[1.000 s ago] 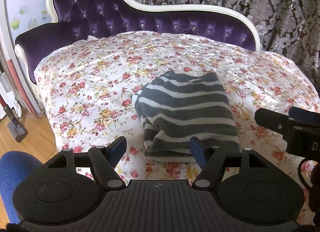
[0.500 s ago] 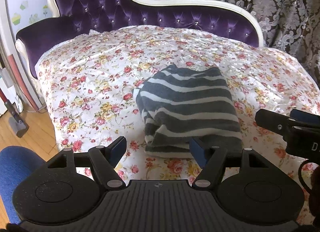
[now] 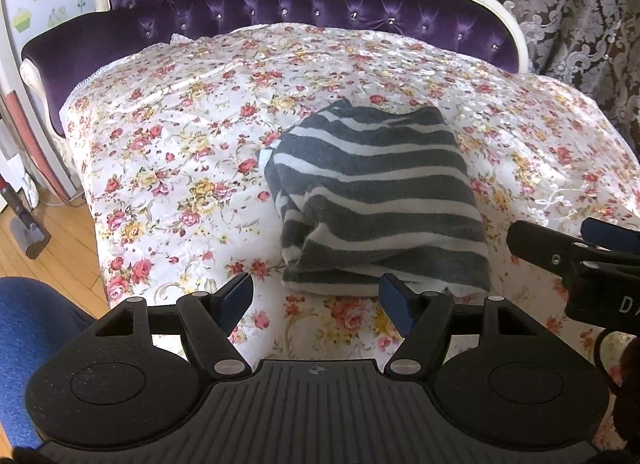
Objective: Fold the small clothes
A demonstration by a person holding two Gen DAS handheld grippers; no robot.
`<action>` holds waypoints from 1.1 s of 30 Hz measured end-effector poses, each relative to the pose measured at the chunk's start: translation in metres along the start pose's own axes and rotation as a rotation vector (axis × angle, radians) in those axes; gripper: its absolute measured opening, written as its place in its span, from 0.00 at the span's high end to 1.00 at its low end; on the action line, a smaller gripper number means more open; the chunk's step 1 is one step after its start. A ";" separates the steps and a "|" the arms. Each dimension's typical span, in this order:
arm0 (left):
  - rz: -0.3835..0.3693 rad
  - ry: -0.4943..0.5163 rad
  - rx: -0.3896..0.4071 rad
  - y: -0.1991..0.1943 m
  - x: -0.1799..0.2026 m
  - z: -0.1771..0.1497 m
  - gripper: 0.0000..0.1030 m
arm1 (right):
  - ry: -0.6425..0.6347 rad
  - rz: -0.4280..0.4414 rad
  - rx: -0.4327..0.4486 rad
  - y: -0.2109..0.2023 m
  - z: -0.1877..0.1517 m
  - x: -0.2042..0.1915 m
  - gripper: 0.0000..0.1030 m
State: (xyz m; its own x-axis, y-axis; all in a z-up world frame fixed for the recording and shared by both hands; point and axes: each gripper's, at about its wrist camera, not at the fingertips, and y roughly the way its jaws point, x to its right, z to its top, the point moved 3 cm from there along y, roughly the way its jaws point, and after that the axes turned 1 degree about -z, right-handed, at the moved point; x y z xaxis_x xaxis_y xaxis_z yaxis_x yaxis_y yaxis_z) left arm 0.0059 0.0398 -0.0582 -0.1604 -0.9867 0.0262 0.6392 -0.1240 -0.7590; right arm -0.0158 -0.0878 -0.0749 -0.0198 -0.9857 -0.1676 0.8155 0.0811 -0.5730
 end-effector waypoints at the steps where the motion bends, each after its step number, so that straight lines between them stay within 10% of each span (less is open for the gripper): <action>1: 0.002 -0.002 -0.003 0.001 -0.001 0.000 0.34 | 0.001 -0.002 -0.002 0.000 0.000 0.000 0.01; 33: 0.029 -0.023 -0.046 0.008 -0.009 0.001 0.34 | 0.023 -0.047 -0.071 0.012 -0.004 0.006 0.01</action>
State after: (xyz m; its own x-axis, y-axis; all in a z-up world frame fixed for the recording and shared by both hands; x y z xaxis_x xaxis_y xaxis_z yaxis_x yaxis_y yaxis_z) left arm 0.0130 0.0473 -0.0641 -0.1250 -0.9920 0.0184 0.6079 -0.0912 -0.7888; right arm -0.0085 -0.0919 -0.0861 -0.0713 -0.9850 -0.1574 0.7704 0.0459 -0.6359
